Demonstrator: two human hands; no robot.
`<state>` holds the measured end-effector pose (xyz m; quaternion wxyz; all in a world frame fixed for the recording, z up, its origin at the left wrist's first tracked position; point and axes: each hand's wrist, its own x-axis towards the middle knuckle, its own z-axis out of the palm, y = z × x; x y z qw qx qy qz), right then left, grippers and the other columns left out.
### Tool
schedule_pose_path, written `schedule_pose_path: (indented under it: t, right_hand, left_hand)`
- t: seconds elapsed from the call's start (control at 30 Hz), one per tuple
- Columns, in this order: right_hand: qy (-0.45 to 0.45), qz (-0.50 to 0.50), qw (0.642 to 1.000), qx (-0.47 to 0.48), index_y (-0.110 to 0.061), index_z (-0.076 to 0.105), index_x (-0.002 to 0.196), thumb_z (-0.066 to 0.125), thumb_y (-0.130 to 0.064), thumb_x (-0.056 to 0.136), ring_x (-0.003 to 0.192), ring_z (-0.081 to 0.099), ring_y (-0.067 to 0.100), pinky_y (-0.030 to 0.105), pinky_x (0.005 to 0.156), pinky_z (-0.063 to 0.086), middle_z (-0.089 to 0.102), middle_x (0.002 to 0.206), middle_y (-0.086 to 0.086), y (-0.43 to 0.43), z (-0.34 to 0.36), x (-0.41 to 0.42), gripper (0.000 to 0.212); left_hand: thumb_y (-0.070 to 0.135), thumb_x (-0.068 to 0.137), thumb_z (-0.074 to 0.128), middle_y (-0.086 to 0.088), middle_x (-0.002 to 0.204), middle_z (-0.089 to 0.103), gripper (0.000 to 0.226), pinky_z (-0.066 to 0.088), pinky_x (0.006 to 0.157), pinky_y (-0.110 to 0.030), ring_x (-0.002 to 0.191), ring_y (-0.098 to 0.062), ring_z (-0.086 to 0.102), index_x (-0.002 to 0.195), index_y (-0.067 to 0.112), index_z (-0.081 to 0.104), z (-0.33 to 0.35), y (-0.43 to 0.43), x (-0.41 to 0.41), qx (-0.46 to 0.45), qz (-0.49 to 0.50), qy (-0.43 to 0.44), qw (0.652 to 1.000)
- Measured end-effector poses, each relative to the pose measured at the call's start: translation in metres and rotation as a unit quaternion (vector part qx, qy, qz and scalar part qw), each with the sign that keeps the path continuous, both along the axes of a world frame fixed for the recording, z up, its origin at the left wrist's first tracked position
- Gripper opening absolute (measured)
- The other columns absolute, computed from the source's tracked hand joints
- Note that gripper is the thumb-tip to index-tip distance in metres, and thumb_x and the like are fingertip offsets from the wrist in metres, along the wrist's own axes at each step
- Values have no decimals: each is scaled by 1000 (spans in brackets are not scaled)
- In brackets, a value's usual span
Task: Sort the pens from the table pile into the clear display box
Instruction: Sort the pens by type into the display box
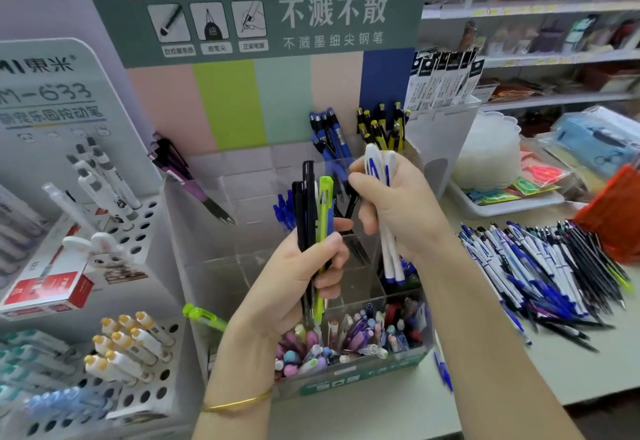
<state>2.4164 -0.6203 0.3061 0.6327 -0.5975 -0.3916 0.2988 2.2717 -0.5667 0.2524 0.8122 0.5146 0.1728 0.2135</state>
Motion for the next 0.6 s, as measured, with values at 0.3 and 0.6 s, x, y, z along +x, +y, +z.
schedule_pose_path:
  t: [0.3, 0.6]
  right_hand:
    - [130, 246, 954, -109, -8, 54, 75, 59, -26, 92, 30, 29, 4, 14, 30, 23, 48, 54, 3, 17, 7, 6, 25]
    - [117, 299, 935, -152, -7, 49, 78, 58, -24, 89, 31, 31, 6, 16, 33, 21, 48, 52, 2, 22, 4, 12, 22]
  left_hand:
    - [14, 95, 53, 1, 67, 47, 26, 30, 42, -16, 45, -3, 36, 118, 3, 51, -3, 7, -18, -132, -197, -133, 962]
    - [11, 90, 58, -1, 67, 43, 22, 35, 40, -15, 44, -3, 42, 109, 6, 49, 0, 9, -23, -126, -202, -84, 968]
